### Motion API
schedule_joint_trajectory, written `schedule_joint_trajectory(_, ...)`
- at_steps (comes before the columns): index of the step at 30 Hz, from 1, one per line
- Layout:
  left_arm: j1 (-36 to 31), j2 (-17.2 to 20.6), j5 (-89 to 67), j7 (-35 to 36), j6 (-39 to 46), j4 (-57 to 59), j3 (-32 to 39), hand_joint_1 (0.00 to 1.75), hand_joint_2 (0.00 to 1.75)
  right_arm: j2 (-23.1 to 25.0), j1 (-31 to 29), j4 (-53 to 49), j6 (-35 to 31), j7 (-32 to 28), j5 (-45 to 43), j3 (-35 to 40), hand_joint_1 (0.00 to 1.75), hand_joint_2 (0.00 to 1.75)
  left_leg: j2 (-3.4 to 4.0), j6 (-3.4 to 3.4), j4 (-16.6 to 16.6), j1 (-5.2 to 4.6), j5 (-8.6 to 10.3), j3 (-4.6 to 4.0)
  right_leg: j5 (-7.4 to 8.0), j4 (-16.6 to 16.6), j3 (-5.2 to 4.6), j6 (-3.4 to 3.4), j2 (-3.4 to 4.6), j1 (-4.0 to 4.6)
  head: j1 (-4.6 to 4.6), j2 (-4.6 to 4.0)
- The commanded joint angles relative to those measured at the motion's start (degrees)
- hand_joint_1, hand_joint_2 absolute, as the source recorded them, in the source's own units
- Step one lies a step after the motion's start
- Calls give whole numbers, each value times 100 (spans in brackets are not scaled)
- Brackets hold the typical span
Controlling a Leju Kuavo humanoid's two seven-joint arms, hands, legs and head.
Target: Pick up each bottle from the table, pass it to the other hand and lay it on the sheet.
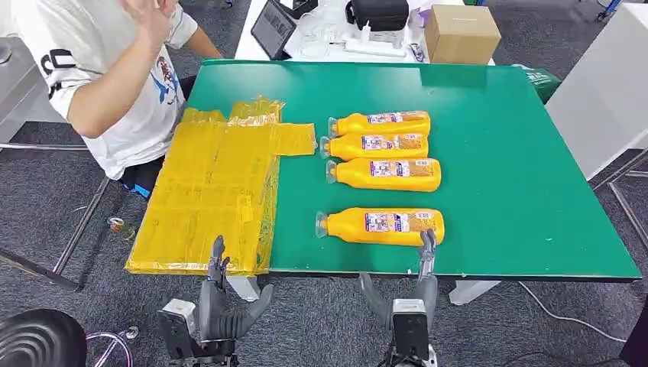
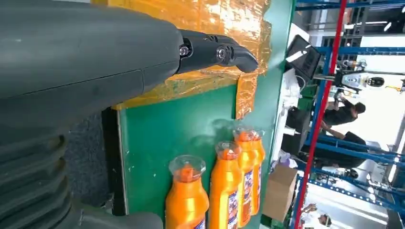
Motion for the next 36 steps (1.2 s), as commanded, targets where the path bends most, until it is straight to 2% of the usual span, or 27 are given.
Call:
schedule_joint_trajectory(1,-131,75,-142,-44,7,44,-106,0,175,-442,-335,334,-348,410,893,46,0,175,8,9,-6,3,-7,25,-3,-11,26,-13,0,7,2,0)
schedule_joint_trajectory(2,-182,58,-232,-76,41,54,-81,0,175,-556,-423,335,-520,699,1439,54,0,175,5,8,-6,0,-3,18,-1,-10,19,-10,-1,3,0,0)
schedule_joint_trajectory(5,-378,18,-614,-155,207,72,17,0,175,-937,-815,106,-356,1482,2417,-109,0,175,23,21,-9,6,-21,68,-10,-24,71,-29,7,16,2,0)
schedule_joint_trajectory(7,-445,-25,-701,-174,240,81,100,0,175,-1092,-1077,84,-154,1820,2743,-267,0,175,9,13,-2,0,-1,16,4,-10,19,-10,1,4,-2,0)
schedule_joint_trajectory(9,-532,-42,-717,-151,139,142,106,0,175,-1197,-1446,227,-38,2067,2978,-402,0,175,18,18,1,0,-6,31,4,-12,34,-15,6,7,2,0)
schedule_joint_trajectory(10,-562,-52,-723,-136,74,200,93,0,175,-1265,-1634,350,38,2177,3062,-414,0,175,12,13,-1,-4,4,11,9,-7,12,-8,5,0,2,0)
schedule_joint_trajectory(11,-601,-74,-747,-122,-3,289,61,0,175,-1388,-1925,634,280,2500,3278,-412,0,175,24,23,0,0,-5,38,6,-14,41,-19,11,8,2,0)
schedule_joint_trajectory(12,-622,-87,-760,-121,-27,350,42,0,175,-1456,-2124,825,370,2547,3279,-395,0,175,20,17,-2,-2,4,19,13,-11,20,-9,13,3,2,0)
schedule_joint_trajectory(15,-631,-98,-786,-142,-34,403,23,0,175,-1533,-2420,1154,585,2748,3365,-381,0,175,22,17,-6,-1,3,30,11,-14,32,-11,14,4,2,0)
schedule_joint_trajectory(19,-742,-32,-1006,-213,16,450,104,0,175,-1626,-3128,1666,1031,3039,3628,-68,0,175,29,21,-3,1,2,39,8,-12,40,-13,21,7,0,0)
schedule_joint_trajectory(23,-756,-29,-1020,-209,6,452,129,0,175,-1619,-3166,1726,1053,3060,3625,-38,0,175,13,18,-2,-2,8,21,8,-7,26,-6,9,2,0,0)
schedule_joint_trajectory(29,-737,-52,-1044,-207,-9,444,144,0,175,-1644,-3111,1689,1032,3084,3625,-11,0,175,17,24,-4,3,-6,51,-3,-15,60,-17,8,11,0,0)
schedule_joint_trajectory(31,-737,-52,-1044,-207,-9,444,144,0,175,-1644,-3111,1689,1032,3084,3625,-11,0,175,8,18,-1,-1,7,14,5,-5,24,-5,5,3,2,0)
schedule_joint_trajectory(33,-737,-56,-1058,-207,-14,444,153,0,175,-1663,-3127,1715,1085,3118,3634,13,0,175,16,21,-2,2,-2,37,0,-10,46,-15,9,8,0,0)
schedule_joint_trajectory(36,-775,-72,-1106,-197,-125,453,221,0,175,-1782,-3539,2321,2066,3336,3422,306,0,175,19,19,0,-3,6,17,8,-5,23,-7,15,2,0,0)
